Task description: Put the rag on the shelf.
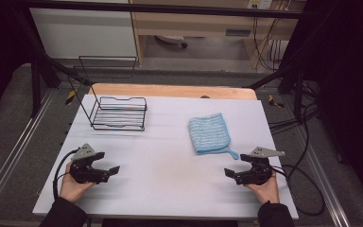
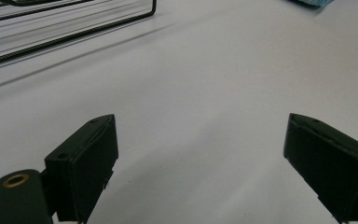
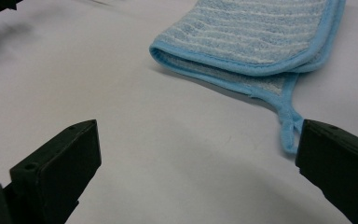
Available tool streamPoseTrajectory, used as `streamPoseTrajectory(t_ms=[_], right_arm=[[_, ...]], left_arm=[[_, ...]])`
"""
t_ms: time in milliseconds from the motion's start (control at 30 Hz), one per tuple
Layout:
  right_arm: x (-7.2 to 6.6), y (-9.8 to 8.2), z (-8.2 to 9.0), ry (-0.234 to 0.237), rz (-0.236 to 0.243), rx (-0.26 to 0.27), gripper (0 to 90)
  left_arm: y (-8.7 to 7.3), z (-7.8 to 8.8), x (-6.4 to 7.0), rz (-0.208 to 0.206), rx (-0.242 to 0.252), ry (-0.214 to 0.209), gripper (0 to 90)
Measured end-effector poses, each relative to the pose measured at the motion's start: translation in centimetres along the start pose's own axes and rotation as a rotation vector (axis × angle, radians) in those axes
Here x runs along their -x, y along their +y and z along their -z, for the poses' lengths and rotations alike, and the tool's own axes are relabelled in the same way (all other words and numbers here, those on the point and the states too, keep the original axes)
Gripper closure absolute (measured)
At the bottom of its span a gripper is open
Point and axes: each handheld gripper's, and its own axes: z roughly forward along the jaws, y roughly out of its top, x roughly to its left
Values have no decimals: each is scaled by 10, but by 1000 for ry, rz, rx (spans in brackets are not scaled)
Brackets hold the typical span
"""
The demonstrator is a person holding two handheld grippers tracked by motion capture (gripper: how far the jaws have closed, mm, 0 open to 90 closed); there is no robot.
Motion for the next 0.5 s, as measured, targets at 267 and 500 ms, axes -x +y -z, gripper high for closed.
streamPoseTrajectory(t_ms=[267,500], right_arm=[[-6,3,-7,-1,5,-7,7],[-12,7,-16,-1,15,-24,8]], left_arm=[[0,0,0,-3,-6,1,100],[0,-1,1,-5,-8,0,100]])
